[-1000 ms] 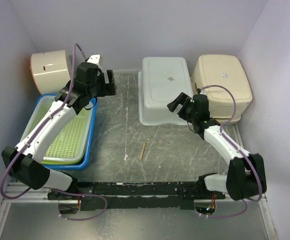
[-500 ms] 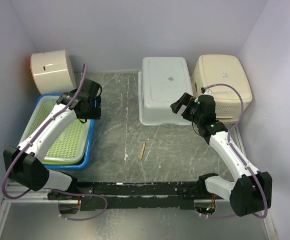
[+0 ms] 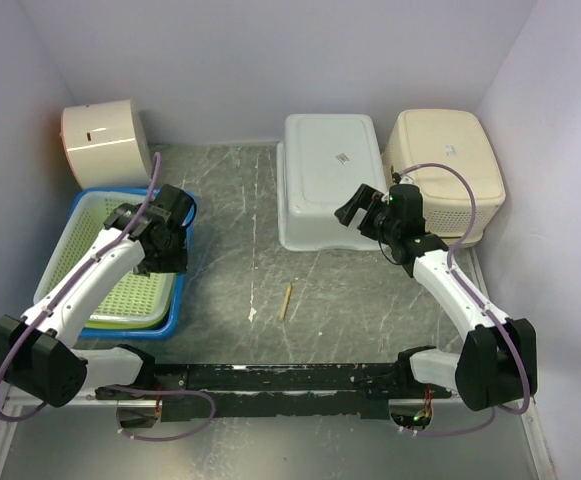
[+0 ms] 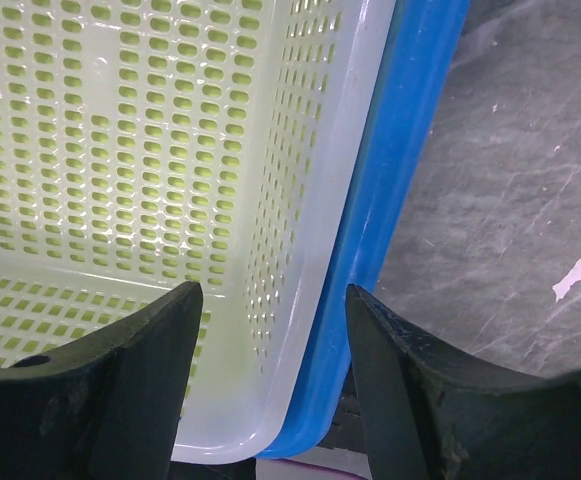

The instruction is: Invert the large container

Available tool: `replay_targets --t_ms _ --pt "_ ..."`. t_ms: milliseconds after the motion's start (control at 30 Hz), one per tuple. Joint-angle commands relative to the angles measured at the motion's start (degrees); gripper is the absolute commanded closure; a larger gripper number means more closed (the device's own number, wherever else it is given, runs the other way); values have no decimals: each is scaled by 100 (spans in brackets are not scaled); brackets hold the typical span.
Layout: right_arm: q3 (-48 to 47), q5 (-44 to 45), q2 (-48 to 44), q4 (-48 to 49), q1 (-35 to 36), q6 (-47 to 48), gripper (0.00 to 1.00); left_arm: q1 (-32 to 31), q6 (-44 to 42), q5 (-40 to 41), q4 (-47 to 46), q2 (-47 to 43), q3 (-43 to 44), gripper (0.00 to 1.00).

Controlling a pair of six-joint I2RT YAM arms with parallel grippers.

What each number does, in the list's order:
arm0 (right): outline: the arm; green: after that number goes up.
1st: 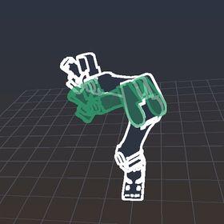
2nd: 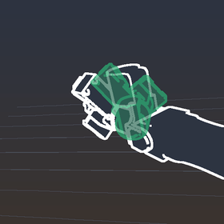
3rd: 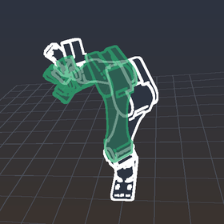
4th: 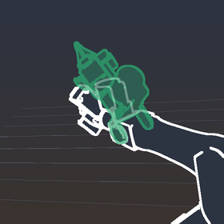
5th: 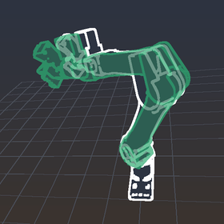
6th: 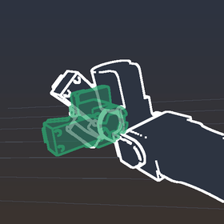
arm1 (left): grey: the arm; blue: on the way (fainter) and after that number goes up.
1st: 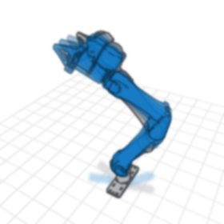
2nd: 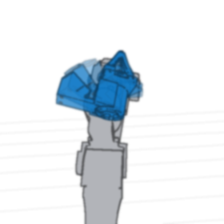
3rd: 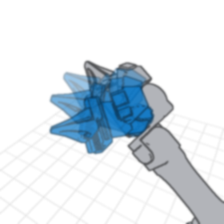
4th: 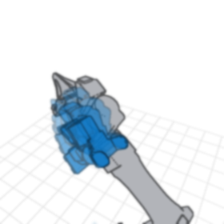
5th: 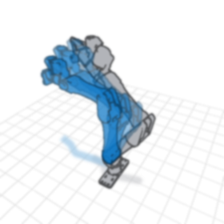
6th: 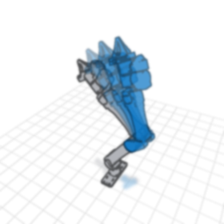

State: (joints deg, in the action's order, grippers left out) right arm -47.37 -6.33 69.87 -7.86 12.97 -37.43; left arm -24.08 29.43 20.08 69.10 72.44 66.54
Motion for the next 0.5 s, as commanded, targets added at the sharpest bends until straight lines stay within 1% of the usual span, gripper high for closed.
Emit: replay_targets --t_ms 0,100,133,300,467 --pt "-145 -152 92 179 4 -6 0 17 99 -109 25 56 -102 33" --pt "-134 -146 95 163 3 -25 0 18 106 5 -66 147 -184 42" --pt "-112 -129 73 162 3 -34 0 24 96 32 -93 171 -205 43" --pt "-70 -97 19 121 3 -30 0 17 178 390 -152 235 -275 42" --pt "-82 -110 -7 109 4 -19 0 17 113 342 -457 360 -508 44"
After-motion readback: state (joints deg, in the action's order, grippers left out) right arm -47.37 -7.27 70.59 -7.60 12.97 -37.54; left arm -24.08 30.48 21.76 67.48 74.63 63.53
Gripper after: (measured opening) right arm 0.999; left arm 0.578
